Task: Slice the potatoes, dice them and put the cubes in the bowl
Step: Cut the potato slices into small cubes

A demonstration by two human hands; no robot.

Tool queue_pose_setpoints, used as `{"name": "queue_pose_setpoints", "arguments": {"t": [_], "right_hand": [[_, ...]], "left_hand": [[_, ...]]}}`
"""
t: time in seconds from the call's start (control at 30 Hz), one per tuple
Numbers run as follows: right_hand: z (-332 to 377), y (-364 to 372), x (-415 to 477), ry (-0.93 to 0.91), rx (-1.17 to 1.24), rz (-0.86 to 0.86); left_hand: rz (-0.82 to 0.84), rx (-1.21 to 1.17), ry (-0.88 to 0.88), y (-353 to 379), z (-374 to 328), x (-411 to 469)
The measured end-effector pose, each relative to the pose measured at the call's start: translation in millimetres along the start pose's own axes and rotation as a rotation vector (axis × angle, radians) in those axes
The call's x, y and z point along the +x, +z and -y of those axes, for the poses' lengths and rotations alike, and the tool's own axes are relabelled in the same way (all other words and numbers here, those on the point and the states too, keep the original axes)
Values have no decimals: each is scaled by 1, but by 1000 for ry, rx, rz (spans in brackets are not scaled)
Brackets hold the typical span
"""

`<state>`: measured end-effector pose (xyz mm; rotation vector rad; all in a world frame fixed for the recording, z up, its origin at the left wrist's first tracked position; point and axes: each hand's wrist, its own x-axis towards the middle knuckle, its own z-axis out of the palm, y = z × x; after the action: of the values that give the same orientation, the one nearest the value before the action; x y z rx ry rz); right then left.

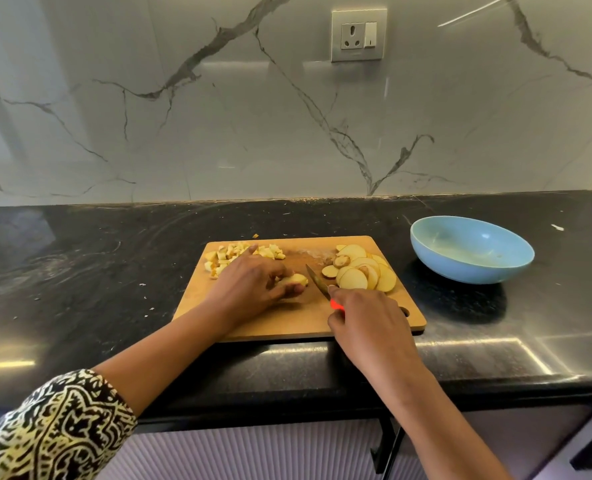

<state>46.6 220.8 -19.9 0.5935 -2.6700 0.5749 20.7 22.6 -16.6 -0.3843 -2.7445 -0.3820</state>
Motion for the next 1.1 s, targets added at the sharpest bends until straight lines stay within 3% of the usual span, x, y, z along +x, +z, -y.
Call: {"name": "queue_pose_setpoints", "arguments": {"t": [0.73,1.1], "right_hand": [[0,-2,-4,19,40,49],[0,-2,-2,13,36,37]], "left_hand": [[-114,-53,-20,6,3,5],[-70,-72,-45,6,5,3]]}}
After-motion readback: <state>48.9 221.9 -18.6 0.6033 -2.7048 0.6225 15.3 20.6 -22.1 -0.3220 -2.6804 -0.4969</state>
